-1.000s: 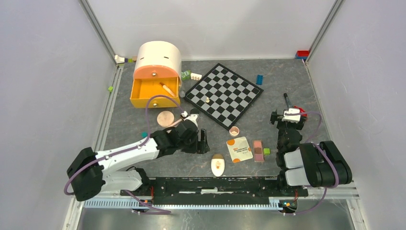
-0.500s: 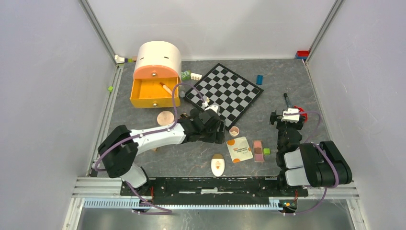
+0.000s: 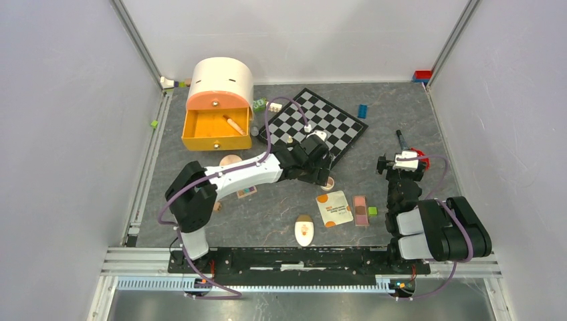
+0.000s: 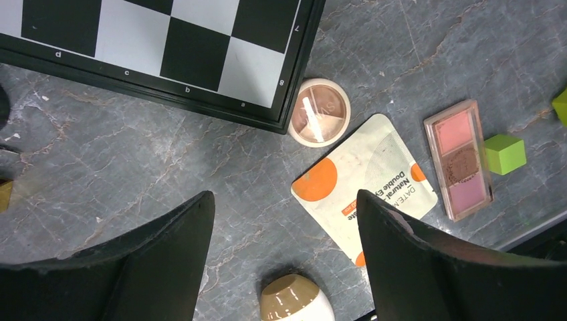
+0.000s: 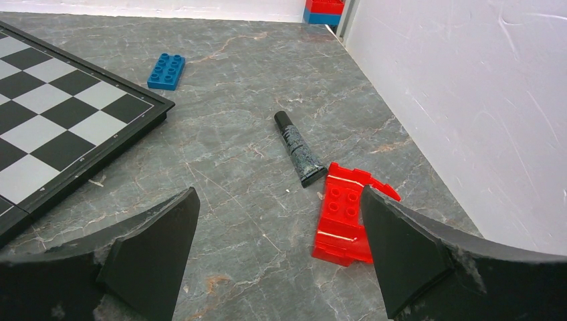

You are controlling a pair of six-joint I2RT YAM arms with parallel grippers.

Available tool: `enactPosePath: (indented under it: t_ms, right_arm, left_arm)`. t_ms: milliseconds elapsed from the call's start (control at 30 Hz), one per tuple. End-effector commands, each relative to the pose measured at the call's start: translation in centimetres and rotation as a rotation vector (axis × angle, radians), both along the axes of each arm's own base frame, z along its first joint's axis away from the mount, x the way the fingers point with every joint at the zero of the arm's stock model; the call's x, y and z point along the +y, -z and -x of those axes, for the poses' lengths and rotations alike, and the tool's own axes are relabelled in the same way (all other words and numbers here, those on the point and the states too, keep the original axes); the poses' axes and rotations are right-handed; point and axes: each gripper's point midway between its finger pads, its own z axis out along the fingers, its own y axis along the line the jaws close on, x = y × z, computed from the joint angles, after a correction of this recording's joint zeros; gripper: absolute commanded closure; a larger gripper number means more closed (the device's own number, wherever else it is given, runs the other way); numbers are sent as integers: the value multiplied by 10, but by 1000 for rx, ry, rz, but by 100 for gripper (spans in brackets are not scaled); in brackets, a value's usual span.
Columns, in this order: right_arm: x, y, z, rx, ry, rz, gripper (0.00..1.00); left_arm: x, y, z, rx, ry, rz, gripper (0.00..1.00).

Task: Organize the makeup
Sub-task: Pick up the makeup from the center of the board.

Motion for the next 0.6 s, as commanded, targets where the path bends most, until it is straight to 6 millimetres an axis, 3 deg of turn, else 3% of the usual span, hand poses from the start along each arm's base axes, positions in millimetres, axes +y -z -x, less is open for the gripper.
enactPosePath:
  t_ms: [0, 333, 567]
  right_arm:
    - [-2, 30, 30, 84, -8, 21, 3]
    - [-2, 30, 30, 85, -10, 22, 3]
    - [-2, 30, 30, 84, -9, 21, 3]
  left_arm:
    - [3, -1, -3, -22, 34, -68, 16]
    - [-8, 10, -5, 17, 38, -81, 16]
    - [-28, 19, -11, 3, -64, -67, 13]
